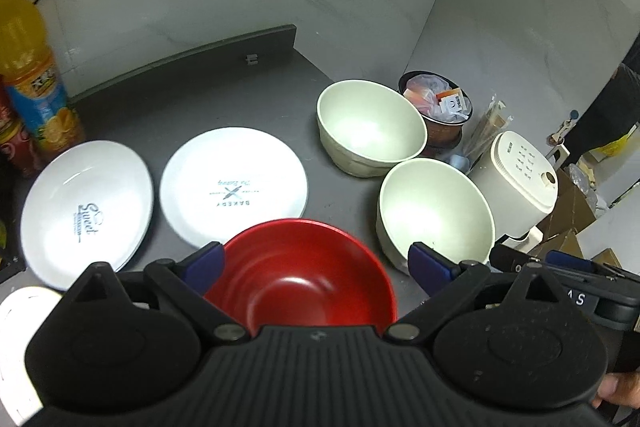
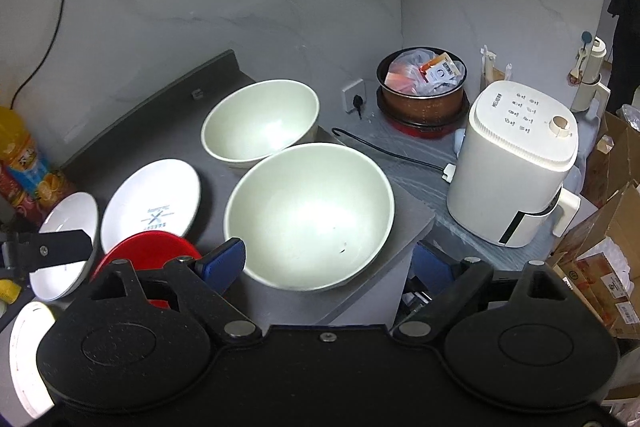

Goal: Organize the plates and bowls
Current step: 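Move both grippers toward the rim of the larger cream bowl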

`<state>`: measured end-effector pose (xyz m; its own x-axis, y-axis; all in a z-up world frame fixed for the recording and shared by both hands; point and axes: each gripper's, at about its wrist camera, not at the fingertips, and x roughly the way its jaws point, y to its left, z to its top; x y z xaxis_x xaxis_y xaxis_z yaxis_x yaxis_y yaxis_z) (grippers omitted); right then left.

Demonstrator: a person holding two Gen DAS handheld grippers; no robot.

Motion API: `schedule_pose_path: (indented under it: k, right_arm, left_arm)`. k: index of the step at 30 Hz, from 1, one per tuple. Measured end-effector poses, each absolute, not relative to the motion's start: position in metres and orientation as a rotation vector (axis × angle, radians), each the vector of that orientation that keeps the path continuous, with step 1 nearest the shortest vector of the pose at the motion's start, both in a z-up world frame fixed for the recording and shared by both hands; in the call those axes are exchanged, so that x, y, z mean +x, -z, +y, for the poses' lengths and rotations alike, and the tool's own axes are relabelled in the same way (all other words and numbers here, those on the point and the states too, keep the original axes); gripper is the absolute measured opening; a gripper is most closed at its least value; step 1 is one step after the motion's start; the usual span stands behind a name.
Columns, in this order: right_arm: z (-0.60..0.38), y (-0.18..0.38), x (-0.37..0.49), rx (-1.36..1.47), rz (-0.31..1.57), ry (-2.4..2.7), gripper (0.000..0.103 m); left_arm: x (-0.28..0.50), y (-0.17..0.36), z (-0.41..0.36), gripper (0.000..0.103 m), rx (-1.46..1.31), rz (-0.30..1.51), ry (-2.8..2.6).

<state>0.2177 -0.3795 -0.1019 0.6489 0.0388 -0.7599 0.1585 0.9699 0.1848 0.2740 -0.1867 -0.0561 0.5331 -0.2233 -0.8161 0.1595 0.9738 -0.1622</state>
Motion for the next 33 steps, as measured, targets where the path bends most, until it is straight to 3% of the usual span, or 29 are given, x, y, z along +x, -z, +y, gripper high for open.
schedule_pose_path:
  k: [20,26,33]
  right_arm:
    - [-0.416,0.142,0.283,0.25,0.972,0.008,0.082]
    - [-0.421,0.157,0.296,0.266,1.017,-0.022,0.072]
    - [-0.423,0.171,0.308,0.292,1.052,-0.051,0.059]
  left_arm:
    - [0.349,0.099,-0.245,0.078,-0.086,1.078,0.21]
    - [0.365,0.118,-0.259,0.074,-0.086,1.116,0.214]
    - [0.38,0.137,-0.264,0.059,-0.115,1.155,0.216]
